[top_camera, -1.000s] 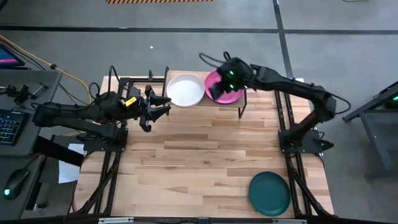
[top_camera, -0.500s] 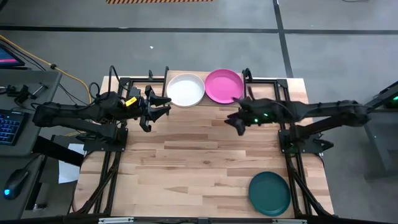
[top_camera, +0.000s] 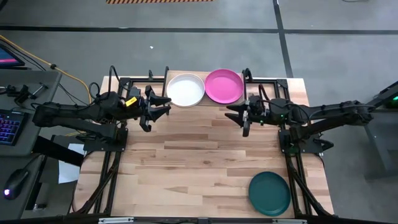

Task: Place and stack plates onto a shelf
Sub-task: Stack the blue plate on top of the pink plate on the shelf

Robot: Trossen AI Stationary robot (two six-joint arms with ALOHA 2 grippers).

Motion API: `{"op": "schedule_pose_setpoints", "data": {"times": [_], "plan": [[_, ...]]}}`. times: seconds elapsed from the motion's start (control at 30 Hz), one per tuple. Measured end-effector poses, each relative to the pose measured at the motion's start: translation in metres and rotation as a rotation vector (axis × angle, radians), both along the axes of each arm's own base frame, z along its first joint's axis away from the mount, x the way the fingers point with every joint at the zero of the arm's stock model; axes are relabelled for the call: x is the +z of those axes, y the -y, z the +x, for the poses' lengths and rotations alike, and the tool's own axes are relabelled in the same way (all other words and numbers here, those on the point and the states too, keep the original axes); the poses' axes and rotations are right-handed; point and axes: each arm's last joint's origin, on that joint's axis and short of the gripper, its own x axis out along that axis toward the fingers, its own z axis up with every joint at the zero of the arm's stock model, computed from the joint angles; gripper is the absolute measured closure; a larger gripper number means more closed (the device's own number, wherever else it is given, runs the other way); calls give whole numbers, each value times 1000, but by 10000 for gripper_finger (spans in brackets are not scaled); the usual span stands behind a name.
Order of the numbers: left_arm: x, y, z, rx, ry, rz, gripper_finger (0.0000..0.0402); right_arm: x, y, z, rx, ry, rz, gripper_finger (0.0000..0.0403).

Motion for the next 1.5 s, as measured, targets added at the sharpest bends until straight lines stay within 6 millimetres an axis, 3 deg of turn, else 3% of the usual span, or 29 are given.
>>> {"op": "schedule_pose_setpoints", "data": {"times": [0.13,0.67,0.8,0.97,1.13,1.3,1.5], "plan": [[0,0,0,-7,3,-23,234,1,0,0,-4,18,47,242],[0,0,0,-15,12,-57,234,1,-2,-2,84,-1,-37,242],[0,0,0,-11,12,-60,234,3,-4,-10,147,-69,89,242],[0,0,0,-11,11,-60,234,-3,-20,-18,328,-308,448,242],[0,0,0,-10,8,-60,234,-30,-60,-30,404,-671,718,242],[0,0,0,-10,6,-60,234,-64,-98,-51,222,-1050,722,242],[-1,0,0,-10,1,-60,234,-99,-125,-67,-99,-1372,685,242]]}}
